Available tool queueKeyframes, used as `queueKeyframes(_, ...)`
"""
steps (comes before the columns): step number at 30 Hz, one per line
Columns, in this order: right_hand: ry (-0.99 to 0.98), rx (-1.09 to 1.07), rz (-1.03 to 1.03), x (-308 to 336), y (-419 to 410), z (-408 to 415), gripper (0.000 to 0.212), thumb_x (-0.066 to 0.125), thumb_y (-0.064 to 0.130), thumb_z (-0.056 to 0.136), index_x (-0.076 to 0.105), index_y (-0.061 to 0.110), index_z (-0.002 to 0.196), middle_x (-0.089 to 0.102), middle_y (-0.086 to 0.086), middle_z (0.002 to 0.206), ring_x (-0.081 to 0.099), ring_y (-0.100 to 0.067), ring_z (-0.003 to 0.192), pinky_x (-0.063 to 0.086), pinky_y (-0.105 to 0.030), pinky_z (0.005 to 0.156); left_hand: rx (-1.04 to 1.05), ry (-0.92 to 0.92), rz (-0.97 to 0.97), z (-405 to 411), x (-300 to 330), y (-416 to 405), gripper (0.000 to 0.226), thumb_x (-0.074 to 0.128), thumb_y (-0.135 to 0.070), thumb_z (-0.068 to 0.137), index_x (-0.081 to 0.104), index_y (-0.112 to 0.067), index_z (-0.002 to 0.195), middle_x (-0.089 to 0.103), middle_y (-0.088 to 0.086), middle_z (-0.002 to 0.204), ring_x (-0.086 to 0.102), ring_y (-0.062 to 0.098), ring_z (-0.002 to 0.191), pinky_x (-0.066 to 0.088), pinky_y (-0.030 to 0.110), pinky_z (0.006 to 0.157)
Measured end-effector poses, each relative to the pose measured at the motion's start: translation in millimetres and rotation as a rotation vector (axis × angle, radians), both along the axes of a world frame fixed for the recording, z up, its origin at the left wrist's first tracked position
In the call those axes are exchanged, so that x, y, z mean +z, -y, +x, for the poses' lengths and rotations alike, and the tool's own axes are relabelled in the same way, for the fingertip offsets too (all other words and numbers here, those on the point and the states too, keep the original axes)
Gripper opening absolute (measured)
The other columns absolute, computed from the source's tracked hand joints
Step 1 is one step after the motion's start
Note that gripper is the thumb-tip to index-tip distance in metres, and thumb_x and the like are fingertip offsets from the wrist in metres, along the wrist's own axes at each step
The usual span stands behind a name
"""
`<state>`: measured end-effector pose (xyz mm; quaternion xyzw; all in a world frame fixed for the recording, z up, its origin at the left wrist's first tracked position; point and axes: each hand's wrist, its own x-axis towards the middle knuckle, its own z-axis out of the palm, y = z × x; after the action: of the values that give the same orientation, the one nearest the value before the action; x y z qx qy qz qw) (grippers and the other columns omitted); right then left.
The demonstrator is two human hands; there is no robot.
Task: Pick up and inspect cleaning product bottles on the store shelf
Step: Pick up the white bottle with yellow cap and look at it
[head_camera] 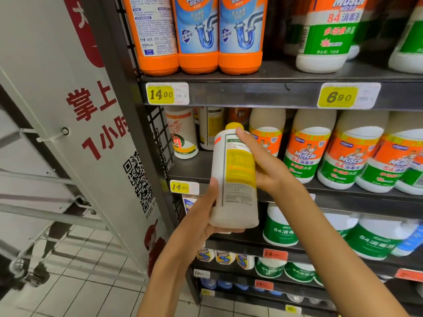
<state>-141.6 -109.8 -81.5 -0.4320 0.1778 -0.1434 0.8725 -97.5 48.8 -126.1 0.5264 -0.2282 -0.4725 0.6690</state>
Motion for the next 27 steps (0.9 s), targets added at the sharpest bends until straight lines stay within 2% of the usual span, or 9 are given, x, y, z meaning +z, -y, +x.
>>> queueKeyframes(4, 0.044, 0.020, 0.282, -1.9, -1.0, -4.8, 0.052, 0.070, 0.043, 0.074, 0.064, 0.008, 0.112, 0.067, -0.015, 0.110, 0.064, -0.029, 0.101, 0.051, -0.045, 0.092, 0.000, -0.021, -0.073, 5.8, -4.2, -5.6, 0.058, 0.064, -0.055, 0.072, 0.068, -0.015, 0.114, 0.068, 0.014, 0.117, 0.065, 0.030, 0.107, 0.057, 0.043, 0.083)
queueKeyframes(6, 0.042, 0.026, 0.314, -1.3, -1.4, -6.9, 0.050, 0.065, 0.048, 0.081, 0.071, 0.004, 0.102, 0.070, -0.015, 0.100, 0.069, -0.028, 0.089, 0.056, -0.045, 0.083, 0.000, 0.013, -0.095, 7.6, -5.0, -8.6, 0.044, 0.067, -0.048, 0.072, 0.075, -0.015, 0.100, 0.071, 0.014, 0.109, 0.068, 0.029, 0.102, 0.059, 0.039, 0.080)
queueKeyframes(8, 0.070, 0.028, 0.323, -1.1, -3.2, -9.0, 0.053, 0.059, 0.049, 0.086, 0.077, 0.001, 0.075, 0.073, -0.015, 0.080, 0.072, -0.028, 0.070, 0.060, -0.042, 0.060, 0.013, 0.026, -0.090, 7.2, -2.5, -9.8, 0.041, 0.067, -0.046, 0.074, 0.076, -0.013, 0.095, 0.073, 0.014, 0.103, 0.070, 0.028, 0.097, 0.060, 0.037, 0.076)
queueKeyframes(11, 0.081, -0.005, 0.281, 1.8, -8.5, -9.6, 0.054, 0.055, 0.047, 0.089, 0.076, 0.007, 0.060, 0.071, -0.012, 0.063, 0.070, -0.024, 0.054, 0.054, -0.033, 0.043, 0.058, 0.007, -0.065, 4.9, 3.5, -8.6, 0.058, 0.069, -0.049, 0.068, 0.066, -0.008, 0.108, 0.072, 0.015, 0.104, 0.070, 0.029, 0.095, 0.060, 0.040, 0.075)
queueKeyframes(15, 0.116, -0.020, 0.258, 3.6, -9.7, -7.4, 0.051, 0.053, 0.048, 0.089, 0.076, 0.010, 0.064, 0.070, -0.010, 0.061, 0.069, -0.021, 0.051, 0.053, -0.030, 0.042, 0.055, -0.071, -0.069, 2.3, 6.5, -6.3, 0.070, 0.070, -0.048, 0.056, 0.061, -0.009, 0.113, 0.070, 0.017, 0.110, 0.070, 0.030, 0.096, 0.060, 0.038, 0.071)
queueKeyframes(17, 0.155, 0.056, 0.235, 5.4, -12.0, -8.9, 0.060, 0.047, 0.051, 0.091, 0.076, 0.010, 0.058, 0.072, -0.008, 0.066, 0.071, -0.019, 0.057, 0.055, -0.029, 0.046, 0.024, -0.088, -0.092, 1.0, 5.4, -3.6, 0.057, 0.067, -0.048, 0.059, 0.069, -0.014, 0.106, 0.070, 0.015, 0.110, 0.069, 0.028, 0.096, 0.060, 0.037, 0.072)
queueKeyframes(20, 0.158, 0.136, 0.204, 2.9, -10.7, -4.5, 0.057, 0.047, 0.053, 0.090, 0.078, 0.009, 0.072, 0.074, -0.010, 0.079, 0.072, -0.021, 0.070, 0.059, -0.034, 0.057, 0.019, -0.070, -0.134, 0.9, -1.4, -3.6, 0.039, 0.061, -0.047, 0.069, 0.077, -0.021, 0.094, 0.073, 0.009, 0.105, 0.070, 0.022, 0.095, 0.059, 0.035, 0.078)
queueKeyframes(24, 0.035, 0.045, -0.141, 1.0, -1.8, 5.7, 0.037, 0.056, 0.041, 0.088, 0.062, 0.014, 0.112, 0.072, -0.009, 0.103, 0.070, -0.024, 0.093, 0.059, -0.036, 0.074, 0.211, 0.124, -0.070, 1.5, -10.0, -1.4, 0.054, 0.076, -0.045, 0.069, 0.065, -0.016, 0.113, 0.073, 0.006, 0.102, 0.070, 0.016, 0.093, 0.057, 0.029, 0.074)
queueKeyframes(27, 0.000, -0.057, -0.387, -3.8, -3.5, 11.9, 0.027, 0.066, 0.034, 0.082, 0.058, 0.023, 0.106, 0.075, -0.001, 0.088, 0.072, -0.018, 0.082, 0.058, -0.030, 0.060, 0.410, 0.285, -0.049, 1.8, -17.5, 5.1, 0.061, 0.086, -0.024, 0.060, 0.055, -0.018, 0.112, 0.075, 0.000, 0.088, 0.072, 0.011, 0.078, 0.054, 0.018, 0.058)
